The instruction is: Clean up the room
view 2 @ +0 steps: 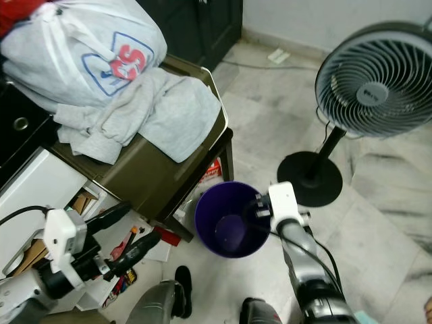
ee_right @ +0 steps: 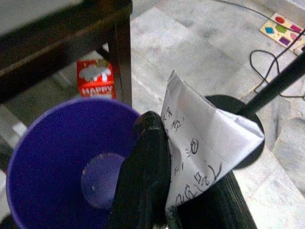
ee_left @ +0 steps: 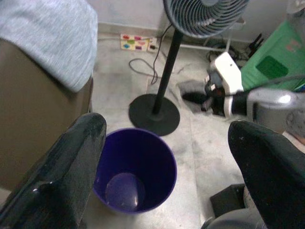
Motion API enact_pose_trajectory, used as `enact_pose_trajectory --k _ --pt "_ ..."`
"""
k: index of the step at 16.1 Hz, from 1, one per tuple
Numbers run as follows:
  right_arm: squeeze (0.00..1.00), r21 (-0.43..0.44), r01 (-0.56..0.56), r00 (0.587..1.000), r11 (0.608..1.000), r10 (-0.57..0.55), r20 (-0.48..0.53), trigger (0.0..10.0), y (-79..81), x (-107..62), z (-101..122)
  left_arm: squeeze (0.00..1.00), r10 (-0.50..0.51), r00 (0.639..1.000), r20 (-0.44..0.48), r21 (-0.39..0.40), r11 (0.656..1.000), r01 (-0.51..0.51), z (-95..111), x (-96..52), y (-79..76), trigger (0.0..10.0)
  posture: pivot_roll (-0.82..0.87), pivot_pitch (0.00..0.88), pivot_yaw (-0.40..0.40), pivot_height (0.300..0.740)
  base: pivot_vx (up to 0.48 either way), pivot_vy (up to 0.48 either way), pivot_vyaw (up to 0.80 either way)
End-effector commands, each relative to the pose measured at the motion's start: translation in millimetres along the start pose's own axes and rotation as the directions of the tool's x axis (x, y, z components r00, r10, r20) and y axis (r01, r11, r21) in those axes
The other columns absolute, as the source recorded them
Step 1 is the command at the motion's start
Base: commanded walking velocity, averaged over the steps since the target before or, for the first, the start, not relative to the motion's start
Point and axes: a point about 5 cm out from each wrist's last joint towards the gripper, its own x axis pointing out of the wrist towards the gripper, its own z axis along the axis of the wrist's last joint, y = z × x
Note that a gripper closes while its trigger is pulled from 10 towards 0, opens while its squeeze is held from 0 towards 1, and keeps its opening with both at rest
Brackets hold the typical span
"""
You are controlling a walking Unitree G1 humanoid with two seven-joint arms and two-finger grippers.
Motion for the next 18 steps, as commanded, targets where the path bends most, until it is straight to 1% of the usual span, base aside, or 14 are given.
enact_pose_trajectory --k 1,2,4,5,7,8,9,10,11,12,15,18 --pt "0.0 0.026 -0.002 1.0 1.0 0.002 0.019 10.0 6.2 1.9 3 0.0 0.011 1.0 -0.012 0.004 1.0 -0.011 2 -4.1 0.4 10.0 0.24 0.373 0.123 0.74 0.0 0.0 0.0" --pt "0.0 0.046 -0.018 0.999 0.999 0.016 0.052 10.0 12.1 6.7 13 0.0 0.011 1.0 -0.016 0.002 1.0 -0.011 3 -4.0 0.0 10.0 0.24 0.378 0.126 0.74 0.0 0.0 0.0" --pt "0.0 0.05 -0.04 0.996 0.998 0.036 0.078 10.0 19.9 9.0 19 0.0 0.011 1.0 -0.02 -0.001 1.0 -0.011 3 -4.0 -0.6 10.0 0.25 0.381 0.129 0.74 0.0 0.0 0.0" --pt "0.0 0.041 -0.047 0.996 0.998 0.044 0.082 10.0 22.4 9.0 19 0.0 0.014 1.0 -0.022 -0.001 1.0 -0.014 3 -4.4 -0.6 10.0 0.25 0.381 0.129 0.74 0.0 0.0 0.0" --pt "0.0 0.064 -0.094 0.991 0.994 0.087 0.1 10.0 34.0 7.2 20 0.0 0.02 0.999 -0.025 -0.003 1.0 -0.02 3 -5.0 -0.7 10.0 0.25 0.384 0.132 0.74 0.0 0.0 0.0" --pt "0.0 0.065 -0.107 0.99 0.992 0.1 0.101 10.0 36.4 6.7 20 0.0 0.02 0.999 -0.026 -0.004 1.0 -0.02 3 -4.9 -0.8 10.0 0.25 0.384 0.132 0.74 0.0 0.0 0.0" --pt "0.0 0.042 -0.135 0.988 0.99 0.131 0.086 10.0 41.3 3.4 12 0.0 0.019 0.999 -0.027 -0.005 1.0 -0.019 3 -4.3 -1.0 10.0 0.25 0.384 0.132 0.74 0.0 0.0 0.0" --pt "0.0 0.031 -0.137 0.989 0.99 0.136 0.05 10.0 41.0 0.3 2 0.0 0.018 1.0 -0.025 -0.006 1.0 -0.018 3 -3.3 -1.1 10.0 0.24 0.389 0.134 0.74 0.0 0.0 0.0" --pt "0.0 0.034 -0.119 0.993 0.992 0.119 0.013 10.0 36.7 -1.5 -6 0.0 0.018 1.0 -0.022 -0.006 1.0 -0.018 4 -2.4 -1.3 10.0 0.25 0.396 0.135 0.74 0.0 0.0 0.0" --pt "0.0 0.041 -0.097 0.995 0.994 0.096 0.01 10.0 32.1 -1.4 -7 0.0 0.019 1.0 -0.02 -0.006 1.0 -0.019 5 -2.8 -1.9 10.0 0.26 0.404 0.142 0.74 0.0 0.0 0.0" --pt "0.0 0.045 -0.085 0.996 0.995 0.084 0.033 10.0 31.0 3.4 2 0.0 0.022 0.999 -0.03 -0.009 1.0 -0.022 7 -6.7 -4.2 10.0 0.28 0.415 0.152 0.74 0.0 0.0 0.0" --pt "0.0 0.01 -0.07 0.995 0.997 0.069 0.066 10.0 32.4 8.4 13 0.0 0.021 0.999 -0.042 -0.009 1.0 -0.022 11 -12.8 -7.9 10.0 0.31 0.435 0.165 0.74 0.0 0.0 0.0"
